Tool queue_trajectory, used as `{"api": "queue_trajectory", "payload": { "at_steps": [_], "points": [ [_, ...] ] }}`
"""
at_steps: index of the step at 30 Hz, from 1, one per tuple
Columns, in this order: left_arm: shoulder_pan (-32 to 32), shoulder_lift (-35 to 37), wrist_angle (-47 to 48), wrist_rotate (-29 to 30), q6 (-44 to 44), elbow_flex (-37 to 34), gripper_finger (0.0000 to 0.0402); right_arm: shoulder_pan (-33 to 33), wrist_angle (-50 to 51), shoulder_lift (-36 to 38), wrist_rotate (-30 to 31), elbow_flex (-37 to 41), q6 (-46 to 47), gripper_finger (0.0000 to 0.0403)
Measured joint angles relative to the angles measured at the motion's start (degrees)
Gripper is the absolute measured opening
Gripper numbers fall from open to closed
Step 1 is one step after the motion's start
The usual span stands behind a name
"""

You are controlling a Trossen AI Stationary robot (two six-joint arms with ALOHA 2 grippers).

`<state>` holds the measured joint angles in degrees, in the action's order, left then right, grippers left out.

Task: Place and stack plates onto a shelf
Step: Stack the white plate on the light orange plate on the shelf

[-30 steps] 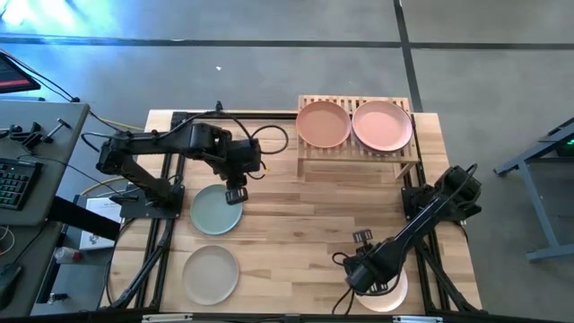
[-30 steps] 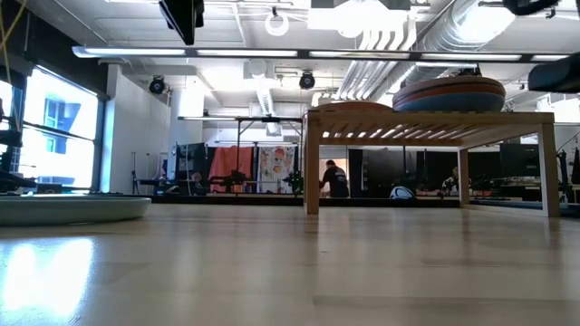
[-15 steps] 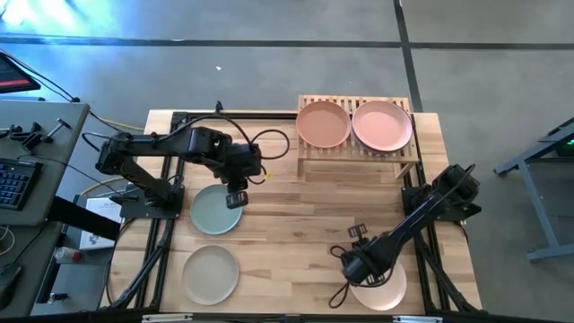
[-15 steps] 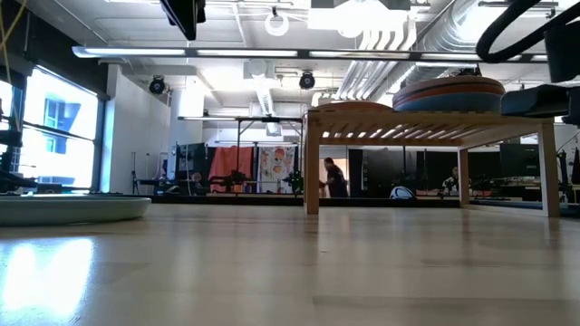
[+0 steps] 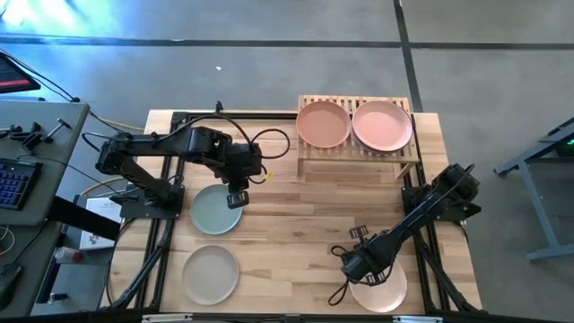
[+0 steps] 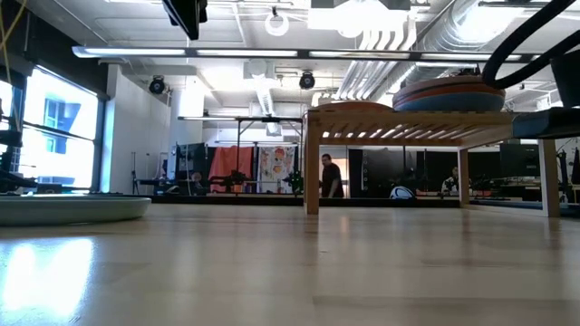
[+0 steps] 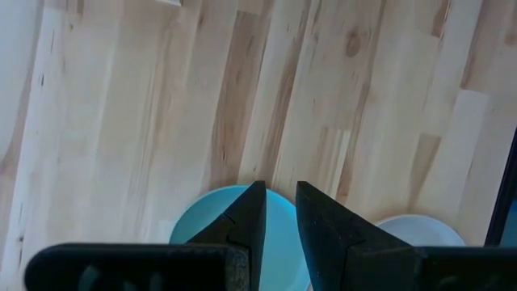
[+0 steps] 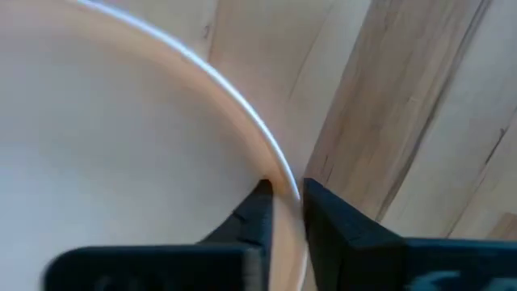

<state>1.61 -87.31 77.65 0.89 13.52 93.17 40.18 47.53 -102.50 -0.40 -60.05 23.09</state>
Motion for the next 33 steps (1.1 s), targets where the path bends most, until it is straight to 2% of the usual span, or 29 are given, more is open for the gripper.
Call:
{"api": "queue_trajectory", "payload": {
  "at_steps": [3, 13, 18, 24, 28, 33],
  "points": [
    [0.0, 0.0, -0.9, 0.0, 0.0, 0.0, 0.0058, 0.0, -0.1, 0.1, -1.0, 0.0, 0.4, 0.0007],
    [0.0, 0.0, -1.3, 0.0, -1.0, 0.0, 0.0058, -0.1, 0.6, 2.9, -0.2, 0.0, 7.2, 0.0001],
    [0.0, 0.0, -1.3, 0.0, -5.1, 0.0, 0.0058, -0.1, 1.4, 7.6, 4.6, 0.0, 13.2, 0.0],
    [0.0, 0.0, -1.3, 0.0, -5.6, 0.0, 0.0058, -0.6, 3.2, 14.5, 12.4, 0.0, 21.1, 0.0],
    [-0.1, 0.0, -1.2, 0.1, -5.7, 0.0, 0.0058, -2.5, 3.6, 18.8, 17.1, 0.0, 24.4, 0.0],
    [-0.1, 0.0, -1.2, 2.8, -4.6, 0.0, 0.0058, -6.5, 3.5, 22.8, 21.8, 0.0, 27.9, 0.0]
  ]
}}
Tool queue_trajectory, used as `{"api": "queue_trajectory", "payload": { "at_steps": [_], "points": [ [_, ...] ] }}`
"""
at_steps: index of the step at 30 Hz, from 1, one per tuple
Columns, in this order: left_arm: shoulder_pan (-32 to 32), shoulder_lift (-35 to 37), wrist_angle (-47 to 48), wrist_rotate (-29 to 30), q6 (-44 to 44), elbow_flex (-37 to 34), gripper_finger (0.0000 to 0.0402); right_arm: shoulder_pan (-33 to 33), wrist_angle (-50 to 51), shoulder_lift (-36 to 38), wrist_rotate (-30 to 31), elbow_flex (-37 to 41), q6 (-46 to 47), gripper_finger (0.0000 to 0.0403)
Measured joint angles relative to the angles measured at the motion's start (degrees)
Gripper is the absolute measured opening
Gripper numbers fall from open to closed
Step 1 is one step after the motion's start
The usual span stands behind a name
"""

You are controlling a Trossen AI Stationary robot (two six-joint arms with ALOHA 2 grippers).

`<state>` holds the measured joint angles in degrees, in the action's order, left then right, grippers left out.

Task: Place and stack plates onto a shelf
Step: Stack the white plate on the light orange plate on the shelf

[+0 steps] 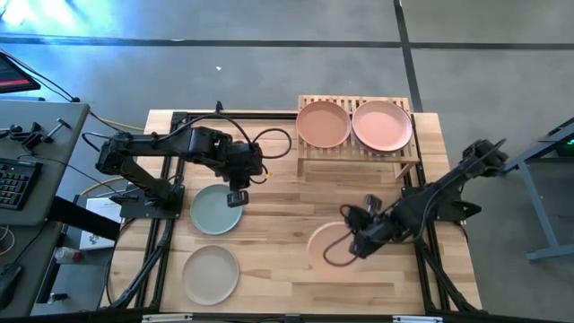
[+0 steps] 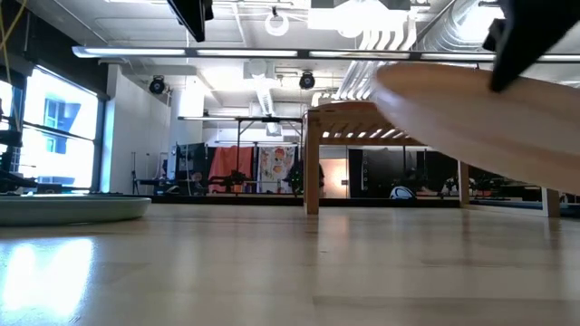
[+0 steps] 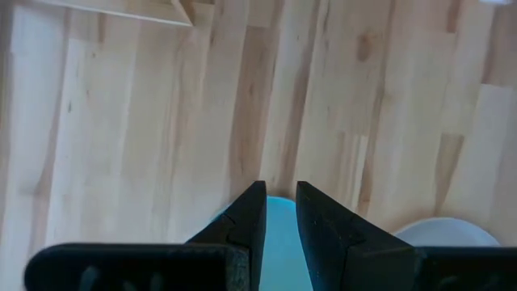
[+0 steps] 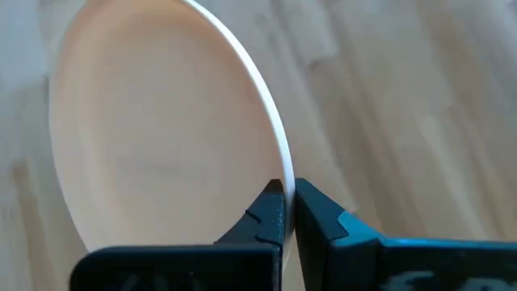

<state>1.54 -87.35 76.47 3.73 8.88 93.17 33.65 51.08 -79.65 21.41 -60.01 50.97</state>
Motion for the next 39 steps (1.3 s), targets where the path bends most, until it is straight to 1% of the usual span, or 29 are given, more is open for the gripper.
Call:
{"api": "queue_trajectory", "payload": {
  "at_steps": [4, 9, 14, 17, 20, 28, 32, 39],
  "points": [
    [0.0, 0.0, 0.0, 0.6, 0.2, 0.0, 0.0058, -3.4, -0.3, 1.9, 2.1, 0.0, 0.6, 0.0],
    [0.0, 0.0, 0.3, 0.6, 3.0, -0.1, 0.0065, -6.9, -1.8, 2.4, 1.5, 0.0, -0.7, 0.0],
    [0.0, 0.0, 0.1, -0.1, 5.9, -3.2, 0.0098, -10.2, -2.7, 2.4, 1.0, -0.3, 1.3, 0.0],
    [0.0, 0.0, -1.5, 0.0, 8.9, -5.8, 0.0119, -12.3, -2.7, 2.4, 2.9, -1.8, 2.8, 0.0],
    [0.0, 0.0, -3.6, 0.0, 13.4, -7.6, 0.013, -14.5, -2.7, 2.4, 4.7, -3.9, 3.1, 0.0],
    [0.0, 0.0, -11.9, 0.2, 19.5, -9.2, 0.0133, -20.3, -2.8, 2.4, 4.9, -7.8, 3.1, 0.0],
    [0.0, 0.0, -15.4, 1.2, 22.4, -9.2, 0.0133, -22.2, -2.8, 2.4, 4.9, -8.2, 3.1, 0.0],
    [-0.6, 0.0, -18.6, 2.5, 29.0, -9.2, 0.0133, -24.5, -2.8, 2.4, 4.5, -8.2, 4.1, 0.0]
  ]
}}
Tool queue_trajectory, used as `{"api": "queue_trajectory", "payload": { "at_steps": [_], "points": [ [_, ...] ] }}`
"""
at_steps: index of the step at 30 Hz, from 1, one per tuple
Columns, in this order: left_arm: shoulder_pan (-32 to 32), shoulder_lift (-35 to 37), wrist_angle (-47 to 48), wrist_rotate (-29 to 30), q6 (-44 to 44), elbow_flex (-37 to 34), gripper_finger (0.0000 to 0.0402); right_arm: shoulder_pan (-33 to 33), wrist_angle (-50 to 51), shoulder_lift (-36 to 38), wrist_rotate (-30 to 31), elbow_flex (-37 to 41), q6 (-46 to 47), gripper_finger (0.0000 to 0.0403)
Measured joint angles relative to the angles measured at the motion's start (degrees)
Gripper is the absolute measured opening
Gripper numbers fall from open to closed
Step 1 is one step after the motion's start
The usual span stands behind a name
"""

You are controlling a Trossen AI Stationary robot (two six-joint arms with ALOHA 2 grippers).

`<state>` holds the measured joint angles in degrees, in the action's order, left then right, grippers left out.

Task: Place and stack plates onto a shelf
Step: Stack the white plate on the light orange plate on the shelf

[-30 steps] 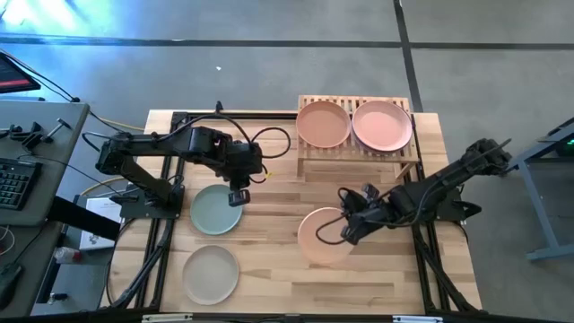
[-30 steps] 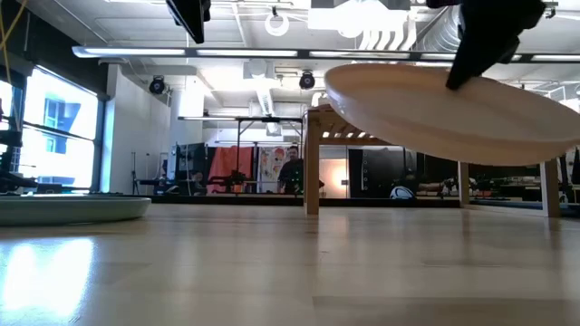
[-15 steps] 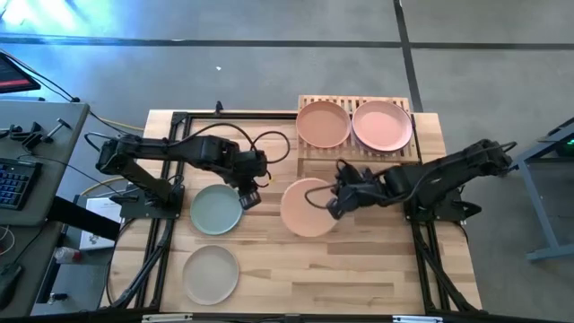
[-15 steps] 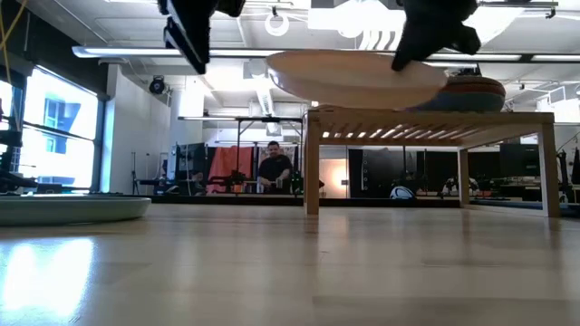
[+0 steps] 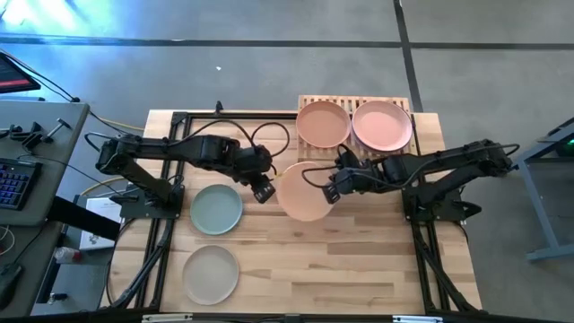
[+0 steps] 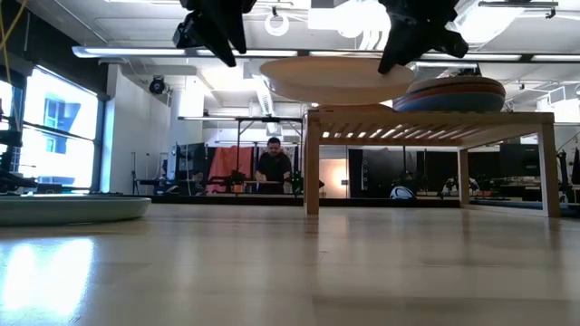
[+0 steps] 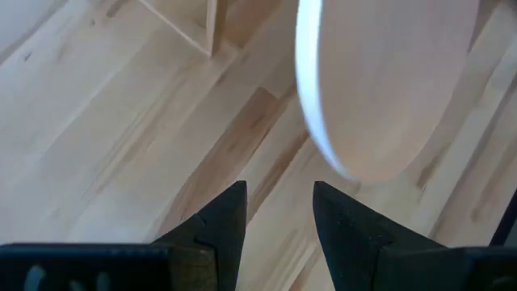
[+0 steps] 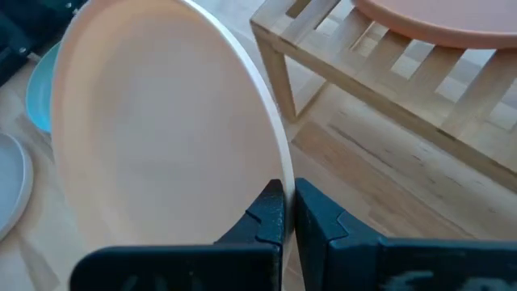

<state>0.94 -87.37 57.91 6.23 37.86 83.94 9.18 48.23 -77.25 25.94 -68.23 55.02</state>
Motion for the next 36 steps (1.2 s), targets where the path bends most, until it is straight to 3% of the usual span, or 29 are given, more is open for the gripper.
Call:
{"api": "queue_trajectory", "payload": {
  "at_steps": [8, 13, 29, 36],
  "points": [
    [-0.2, 0.0, -5.6, 1.2, 2.4, 0.0, 0.0133, -2.5, -0.1, 0.0, -0.7, 0.0, 0.2, 0.0],
    [-0.4, -0.5, -5.6, 6.3, 2.5, 0.0, 0.0133, -2.8, -2.6, 0.0, -1.1, 0.0, -0.9, 0.0],
    [-2.5, -0.4, -5.6, 6.5, 1.2, 0.0, 0.0132, -3.6, -6.6, 0.0, -2.0, 0.0, -2.6, 0.0],
    [-2.5, -1.0, -5.5, 5.9, 0.5, 0.0, 0.0099, -4.1, -9.7, 0.0, -2.3, 0.0, -3.6, 0.0]
  ]
}}
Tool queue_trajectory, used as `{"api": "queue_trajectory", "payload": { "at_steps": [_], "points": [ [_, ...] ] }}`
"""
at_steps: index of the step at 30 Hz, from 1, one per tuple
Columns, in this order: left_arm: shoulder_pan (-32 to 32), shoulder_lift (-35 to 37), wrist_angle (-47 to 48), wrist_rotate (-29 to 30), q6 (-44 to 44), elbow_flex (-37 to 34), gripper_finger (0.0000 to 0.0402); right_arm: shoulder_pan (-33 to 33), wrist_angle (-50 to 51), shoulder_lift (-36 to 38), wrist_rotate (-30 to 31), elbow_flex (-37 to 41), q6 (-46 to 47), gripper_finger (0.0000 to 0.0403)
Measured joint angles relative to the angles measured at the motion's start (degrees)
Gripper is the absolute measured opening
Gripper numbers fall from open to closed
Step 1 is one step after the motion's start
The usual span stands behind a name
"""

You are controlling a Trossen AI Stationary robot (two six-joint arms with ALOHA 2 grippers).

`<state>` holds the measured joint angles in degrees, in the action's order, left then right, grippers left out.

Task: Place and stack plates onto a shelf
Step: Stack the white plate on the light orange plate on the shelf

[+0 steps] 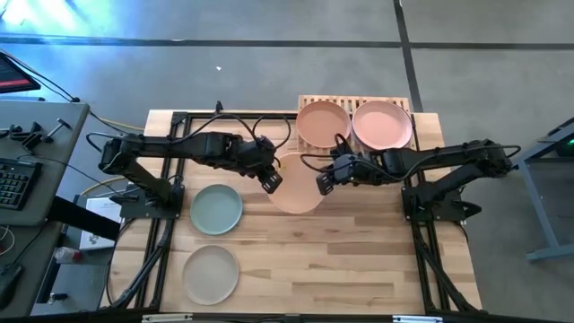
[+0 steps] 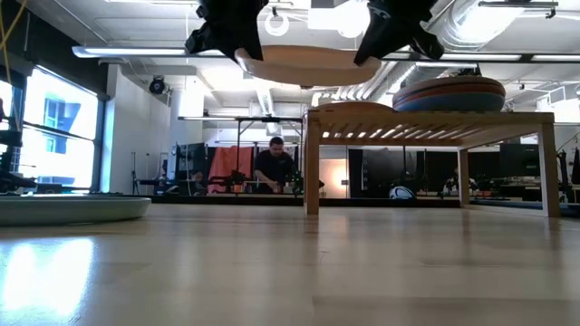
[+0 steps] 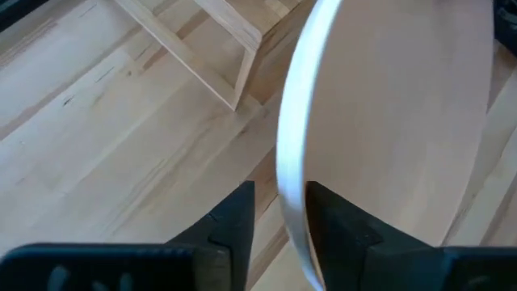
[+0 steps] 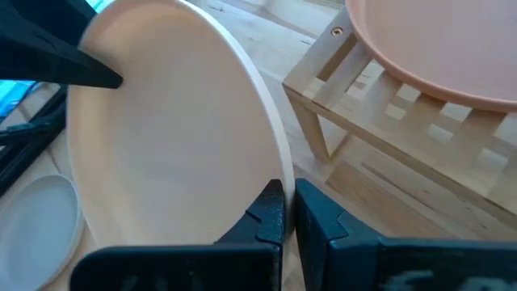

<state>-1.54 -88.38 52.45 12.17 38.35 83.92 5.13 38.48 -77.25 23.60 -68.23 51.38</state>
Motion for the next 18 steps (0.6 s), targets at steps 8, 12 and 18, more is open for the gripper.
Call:
{"api": "queue_trajectory", "payload": {
  "at_steps": [8, 12, 18],
  "points": [
    [0.0, 0.0, 0.0, 0.1, -1.0, 0.0, 0.0024, 0.0, -0.6, 0.0, -0.4, 0.0, 0.3, 0.0],
    [-0.1, 0.1, 0.0, 0.9, -1.1, 0.0, 0.0008, 0.0, -0.6, 0.0, -1.3, 0.0, 0.6, 0.0],
    [0.0, 0.1, 0.1, 0.7, -1.7, 0.0, 0.0008, 0.0, -0.5, 0.0, -2.2, 0.0, -0.4, 0.0001]
  ]
}}
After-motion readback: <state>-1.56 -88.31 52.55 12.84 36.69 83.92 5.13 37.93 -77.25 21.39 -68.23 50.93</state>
